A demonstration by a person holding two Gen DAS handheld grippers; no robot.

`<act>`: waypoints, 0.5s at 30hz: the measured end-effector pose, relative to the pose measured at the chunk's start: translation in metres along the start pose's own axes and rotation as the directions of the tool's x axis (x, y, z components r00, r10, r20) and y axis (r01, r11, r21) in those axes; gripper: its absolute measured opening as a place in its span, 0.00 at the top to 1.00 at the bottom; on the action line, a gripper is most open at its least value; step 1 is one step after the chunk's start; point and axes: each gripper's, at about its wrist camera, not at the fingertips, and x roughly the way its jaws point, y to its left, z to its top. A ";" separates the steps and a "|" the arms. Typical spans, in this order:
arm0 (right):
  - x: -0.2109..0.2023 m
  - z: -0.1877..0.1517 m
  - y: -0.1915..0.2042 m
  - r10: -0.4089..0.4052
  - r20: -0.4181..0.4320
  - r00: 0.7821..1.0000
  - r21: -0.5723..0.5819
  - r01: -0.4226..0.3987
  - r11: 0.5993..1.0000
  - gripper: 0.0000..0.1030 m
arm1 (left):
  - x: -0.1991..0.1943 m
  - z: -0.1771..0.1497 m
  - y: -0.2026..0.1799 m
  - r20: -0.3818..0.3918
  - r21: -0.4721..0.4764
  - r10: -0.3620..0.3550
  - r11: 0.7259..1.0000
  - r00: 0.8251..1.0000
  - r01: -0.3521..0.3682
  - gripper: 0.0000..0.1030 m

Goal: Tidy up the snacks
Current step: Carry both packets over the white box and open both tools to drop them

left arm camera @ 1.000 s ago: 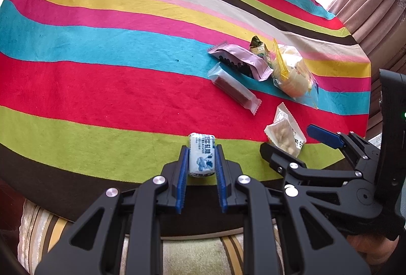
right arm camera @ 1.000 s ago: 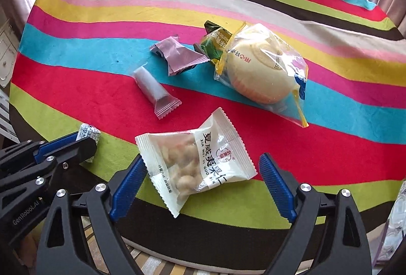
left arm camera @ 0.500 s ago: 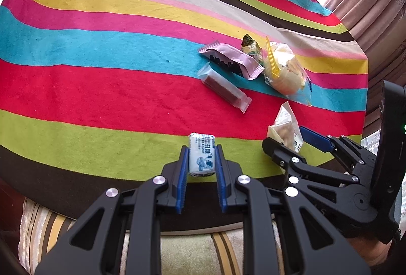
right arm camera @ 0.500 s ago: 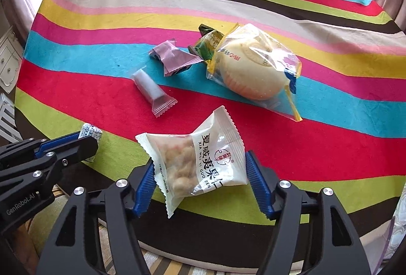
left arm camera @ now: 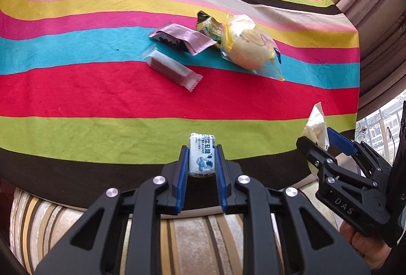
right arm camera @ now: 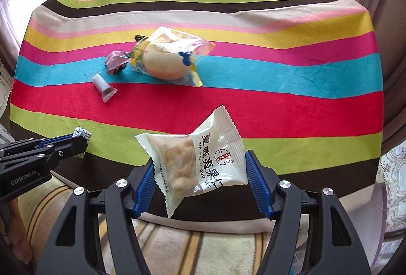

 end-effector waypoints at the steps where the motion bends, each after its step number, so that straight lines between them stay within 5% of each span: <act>1: -0.002 -0.004 -0.008 -0.008 0.002 1.000 0.011 0.008 1.000 0.37 | 0.001 0.000 -0.008 -0.004 0.010 0.004 1.000 1.000 -0.004 0.80; 15: -0.015 -0.071 -0.114 -0.125 -0.016 0.992 0.162 0.126 0.979 0.37 | 0.028 -0.014 -0.113 -0.093 0.165 0.002 0.986 0.996 0.014 0.80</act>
